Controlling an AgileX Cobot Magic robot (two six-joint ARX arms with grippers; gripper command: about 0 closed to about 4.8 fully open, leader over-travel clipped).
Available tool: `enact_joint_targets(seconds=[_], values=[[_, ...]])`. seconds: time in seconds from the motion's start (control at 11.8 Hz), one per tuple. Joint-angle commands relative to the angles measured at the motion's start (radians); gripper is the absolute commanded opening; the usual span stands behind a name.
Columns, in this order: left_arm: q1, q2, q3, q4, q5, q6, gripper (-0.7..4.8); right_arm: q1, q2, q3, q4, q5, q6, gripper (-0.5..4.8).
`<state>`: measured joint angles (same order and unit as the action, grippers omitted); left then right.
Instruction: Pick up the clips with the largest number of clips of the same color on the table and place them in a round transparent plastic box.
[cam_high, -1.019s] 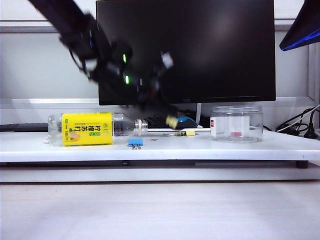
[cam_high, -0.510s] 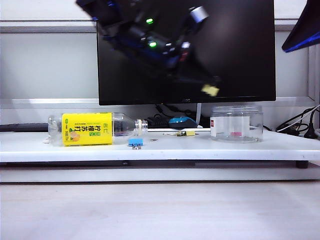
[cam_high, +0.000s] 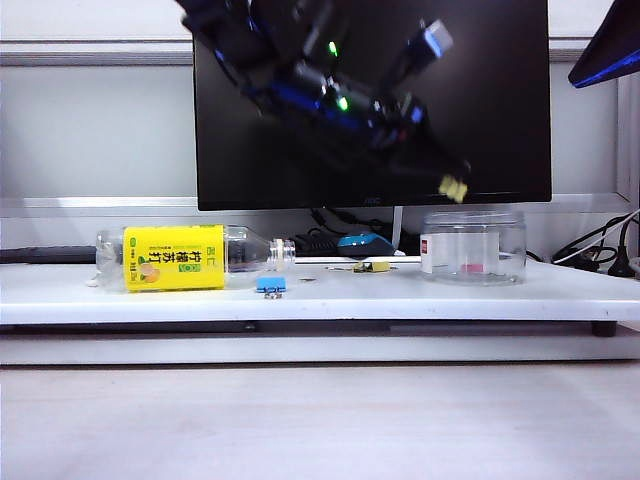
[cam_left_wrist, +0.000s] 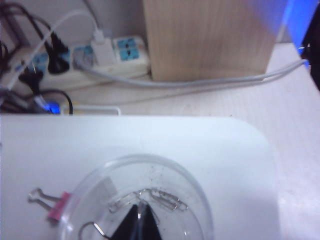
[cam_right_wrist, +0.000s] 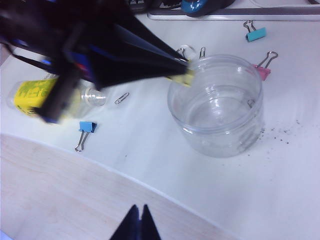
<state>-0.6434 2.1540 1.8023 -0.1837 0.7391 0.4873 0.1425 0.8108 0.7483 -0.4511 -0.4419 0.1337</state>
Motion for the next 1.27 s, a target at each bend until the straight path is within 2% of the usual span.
enact_joint_targets(seconds=[0.08,0.34,0.42,0.59,0.68,0.76,0.85,0.93,1.1,1.27], values=[[-0.016,0.033,0.014,0.050,-0.068,-0.058,1.13,0.000,-0.003,0.006,0.006,-0.006,-0.004,0.13],[-0.016,0.033,0.015,0.052,-0.074,-0.078,1.56,0.000,-0.003,0.006,0.006,-0.006,-0.004,0.13],[-0.015,0.031,0.026,0.039,-0.108,-0.084,1.57,0.000,-0.003,0.006,0.006,-0.006,-0.004,0.13],[0.014,0.029,0.134,-0.144,-0.133,-0.017,1.85,0.000,-0.003,0.006,0.006,-0.006,-0.004,0.13],[0.097,0.029,0.240,-0.365,-0.095,0.066,1.83,0.000,-0.003,0.006,0.006,-0.006,-0.004,0.13],[0.167,0.029,0.250,-0.431,-0.033,0.079,1.81,0.000,-0.003,0.006,0.006,-0.010,-0.004,0.13],[0.226,0.034,0.248,-0.482,0.045,0.096,1.79,0.001,-0.003,0.006,0.006,-0.010,-0.004,0.13],[0.242,0.040,0.244,-0.514,0.058,0.156,1.79,0.001,-0.003,0.006,0.007,-0.024,-0.004,0.13],[0.240,0.053,0.243,-0.589,-0.032,0.314,1.80,0.001,-0.003,0.006,0.006,-0.063,-0.003,0.13],[0.224,0.108,0.243,-0.510,-0.043,0.333,1.80,0.002,-0.002,0.006,0.002,-0.112,-0.003,0.13]])
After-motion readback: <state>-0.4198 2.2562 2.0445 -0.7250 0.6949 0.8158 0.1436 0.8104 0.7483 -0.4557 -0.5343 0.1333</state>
